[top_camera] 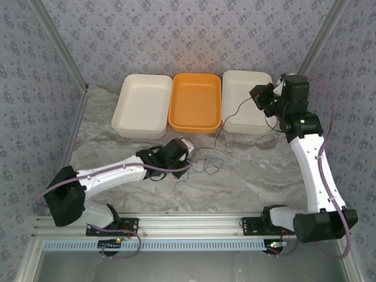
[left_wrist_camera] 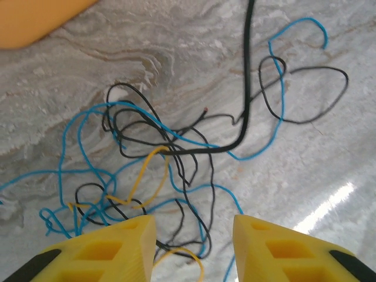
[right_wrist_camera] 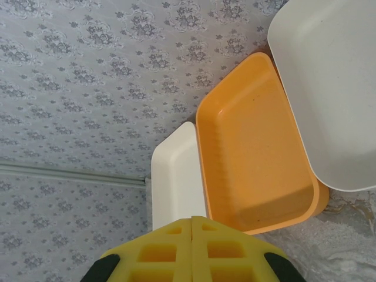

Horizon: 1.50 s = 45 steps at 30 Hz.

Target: Untangle the cables

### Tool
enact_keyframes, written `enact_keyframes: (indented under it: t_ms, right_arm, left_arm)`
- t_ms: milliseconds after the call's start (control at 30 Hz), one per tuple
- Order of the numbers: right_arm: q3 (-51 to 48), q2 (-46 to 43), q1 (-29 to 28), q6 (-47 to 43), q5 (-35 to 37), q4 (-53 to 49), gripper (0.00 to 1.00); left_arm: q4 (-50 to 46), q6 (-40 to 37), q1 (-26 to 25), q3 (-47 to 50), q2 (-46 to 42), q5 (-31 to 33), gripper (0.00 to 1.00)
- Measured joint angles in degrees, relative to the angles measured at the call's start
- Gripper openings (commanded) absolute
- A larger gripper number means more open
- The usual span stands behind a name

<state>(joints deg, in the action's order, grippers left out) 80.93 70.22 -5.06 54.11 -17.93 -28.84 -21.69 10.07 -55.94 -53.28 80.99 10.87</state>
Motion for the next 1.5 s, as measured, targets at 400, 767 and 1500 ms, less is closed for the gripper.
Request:
enact_keyframes:
  t_ms: [400, 767, 1500]
  right_arm:
    - [0.28, 2.29, 1.88, 2.03, -3.50, -0.39, 0.00]
    - [0.31, 2.29, 2.75, 2.23, -4.02, -0.35, 0.00]
    - [-3.21, 10.93, -11.32, 2.64, -3.32, 10.36, 0.00]
  left_arm:
    - [8.07, -7.82, -1.38, -2.10, 10.40, 6.73, 0.42]
    - [8.59, -10.27, -1.92, -5.68, 14.01, 10.97, 0.00]
    - [-48.24, 8.50, -1.01, -31.01, 2.29, 42.86, 0.00]
